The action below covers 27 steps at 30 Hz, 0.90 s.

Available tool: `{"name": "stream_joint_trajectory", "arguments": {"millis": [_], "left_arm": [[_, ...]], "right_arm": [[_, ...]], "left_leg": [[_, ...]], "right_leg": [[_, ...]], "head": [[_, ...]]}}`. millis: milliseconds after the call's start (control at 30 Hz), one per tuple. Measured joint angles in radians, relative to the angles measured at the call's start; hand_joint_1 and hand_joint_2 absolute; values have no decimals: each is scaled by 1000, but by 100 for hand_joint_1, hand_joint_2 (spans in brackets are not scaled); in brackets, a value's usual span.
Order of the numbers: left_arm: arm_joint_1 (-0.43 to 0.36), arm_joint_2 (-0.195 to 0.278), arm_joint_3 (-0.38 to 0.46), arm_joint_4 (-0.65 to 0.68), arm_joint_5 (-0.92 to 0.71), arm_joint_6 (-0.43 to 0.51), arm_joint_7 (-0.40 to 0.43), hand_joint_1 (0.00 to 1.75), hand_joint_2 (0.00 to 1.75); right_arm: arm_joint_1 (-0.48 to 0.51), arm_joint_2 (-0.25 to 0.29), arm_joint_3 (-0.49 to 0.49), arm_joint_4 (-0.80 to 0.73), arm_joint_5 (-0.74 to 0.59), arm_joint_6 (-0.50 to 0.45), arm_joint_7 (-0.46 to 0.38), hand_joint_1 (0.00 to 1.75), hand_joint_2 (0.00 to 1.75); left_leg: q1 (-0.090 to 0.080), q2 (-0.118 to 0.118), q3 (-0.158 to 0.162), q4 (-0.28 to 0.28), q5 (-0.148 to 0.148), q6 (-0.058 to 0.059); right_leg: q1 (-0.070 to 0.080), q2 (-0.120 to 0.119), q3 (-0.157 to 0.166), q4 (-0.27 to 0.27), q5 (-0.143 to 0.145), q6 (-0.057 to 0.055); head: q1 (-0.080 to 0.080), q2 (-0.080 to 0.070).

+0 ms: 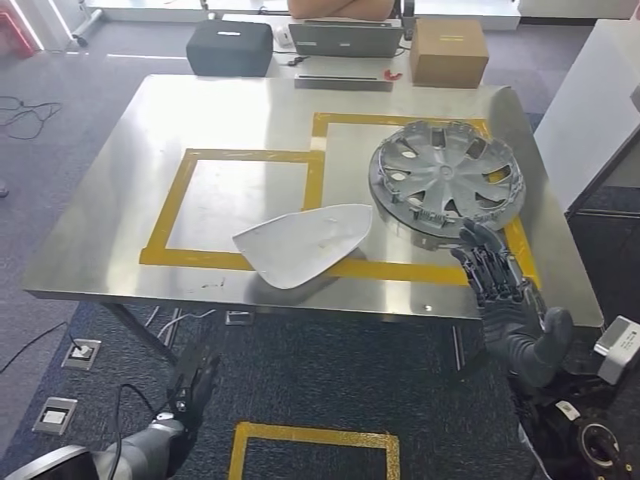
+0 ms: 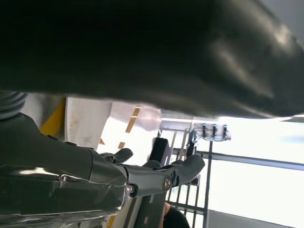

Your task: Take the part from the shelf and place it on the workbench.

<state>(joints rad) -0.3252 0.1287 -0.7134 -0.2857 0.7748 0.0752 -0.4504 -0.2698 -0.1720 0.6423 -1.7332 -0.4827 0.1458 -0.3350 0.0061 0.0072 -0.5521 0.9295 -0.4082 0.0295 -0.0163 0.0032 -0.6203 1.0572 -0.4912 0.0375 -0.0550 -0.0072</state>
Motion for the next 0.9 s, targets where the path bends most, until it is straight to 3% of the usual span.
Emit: {"name": "stream_joint_trajectory", "arguments": {"millis": [67, 100, 133, 167, 233, 300, 333, 400, 433, 467, 533, 567, 600, 633, 667, 733, 767, 833, 900], "left_arm": [[1, 0, 0, 0, 1, 0, 0, 0, 0], [2, 0, 0, 0, 1, 0, 0, 0, 0], [3, 0, 0, 0, 2, 0, 0, 0, 0], [4, 0, 1, 0, 3, 0, 0, 0, 0], [6, 0, 3, 0, 4, 0, -1, 0, 0], [6, -1, 6, 0, 4, 0, -3, 0, 0], [6, -1, 7, 0, 4, 0, -4, 0, 0], [8, 2, 12, 0, 4, 0, -6, 0, 0], [9, 3, 14, 0, 4, 0, -8, 0, 0], [10, 5, 16, 0, 5, 0, -9, 0, 0], [12, 9, 19, 0, 7, 0, -11, 0, 0], [13, 11, 20, 0, 7, 0, -11, 0, 0], [14, 12, 21, 0, 8, 0, -11, 0, 0], [15, 12, 22, 0, 9, 0, -12, 0, 0], [15, 13, 23, 0, 10, 0, -13, 0, 0], [16, 13, 25, 0, 12, 0, -14, 0, 0], [15, 15, 26, 0, 13, 0, -15, 0, 0], [14, 16, 29, 0, 14, 0, -17, 0, 0], [18, 16, 33, 0, 14, 0, -18, 0, 0]], "right_arm": [[0, 0, 0, 3, -8, -5, -3, 0, 0], [0, 0, 0, 5, -12, -6, -4, 0, 0], [1, 0, 0, 9, -14, -7, -6, 0, 0], [0, 0, 0, 12, -17, -6, -8, 0, 0], [-3, 0, 1, 16, -21, -4, -13, 0, 0], [-8, 0, 1, 19, -24, -3, -16, 0, 0], [-11, 0, 1, 20, -25, -3, -17, 0, 0], [-14, 0, 1, 23, -27, -5, -18, 0, 0], [-17, 0, 2, 25, -27, -9, -18, 0, 0], [-20, 0, 2, 27, -25, -15, -18, 0, 0], [-24, 1, 3, 31, -17, -32, -17, 0, 0], [-24, 2, 3, 33, -11, -41, -16, 0, 0], [-24, 2, 4, 35, -3, -53, -12, 0, 0], [-23, 2, 5, 38, 4, -67, -7, 0, 0], [-23, 3, 6, 41, 10, -80, 0, 0, 0], [-24, 3, 8, 47, 10, -92, 9, 0, 0], [-24, 3, 8, 48, 3, -89, 8, 0, 0], [-23, 3, 9, 50, -16, -75, 2, 0, 0], [-19, 3, 8, 56, -28, -63, -4, 0, 0]], "left_leg": [[-4, 0, -23, 1, 17, 6], [-7, 0, -35, 1, 26, 7], [-9, 0, -47, 2, 35, 7], [-11, -1, -58, 2, 43, 6], [-15, -1, -74, 4, 59, 2], [-17, -1, -82, 3, 75, -6], [-16, 0, -83, 1, 84, -12], [-13, 0, -86, -5, 98, -23], [-12, -2, -94, 5, 81, -29], [-11, -4, -106, 32, 47, -35], [-4, -7, -145, 152, -66, -50], [1, -7, -162, 225, -109, -57], [6, -7, -173, 289, -127, -64], [12, -7, -170, 325, -118, -70], [17, -7, -151, 326, -91, -76], [28, -6, -58, 221, -43, -87], [31, -9, 1, 138, -43, -89], [30, -13, 71, 25, -64, -79], [24, -12, 70, 4, -65, -57]], "right_leg": [[0, 0, -34, 142, -93, 3], [0, 0, -36, 188, -110, 3], [1, 0, -22, 199, -105, 2], [3, 0, 12, 168, -81, -2], [10, -1, 117, 23, -32, -17], [18, -2, 195, -107, -21, -29], [21, -3, 206, -136, -24, -33], [21, -6, 196, -149, -7, -42], [17, -8, 188, -155, 5, -49], [13, -10, 179, -160, 20, -56], [9, -11, 152, -163, 49, -63], [8, -11, 136, -162, 61, -63], [8, -11, 120, -159, 72, -61], [6, -12, 104, -156, 82, -58], [4, -13, 89, -152, 91, -53], [1, -13, 62, -138, 104, -42], [0, -13, 51, -129, 108, -36], [2, -14, 35, -116, 120, -22], [-1, -14, 24, -114, 132, -7]], "head": [[5, 0], [6, 0], [7, 0], [7, 0], [8, 0], [6, 0], [6, 0], [9, 0], [11, 0], [11, 0], [7, 0], [4, 0], [2, 0], [2, 0], [1, 0], [-1, 0], [-5, 0], [-9, 0], [-6, 0]]}}
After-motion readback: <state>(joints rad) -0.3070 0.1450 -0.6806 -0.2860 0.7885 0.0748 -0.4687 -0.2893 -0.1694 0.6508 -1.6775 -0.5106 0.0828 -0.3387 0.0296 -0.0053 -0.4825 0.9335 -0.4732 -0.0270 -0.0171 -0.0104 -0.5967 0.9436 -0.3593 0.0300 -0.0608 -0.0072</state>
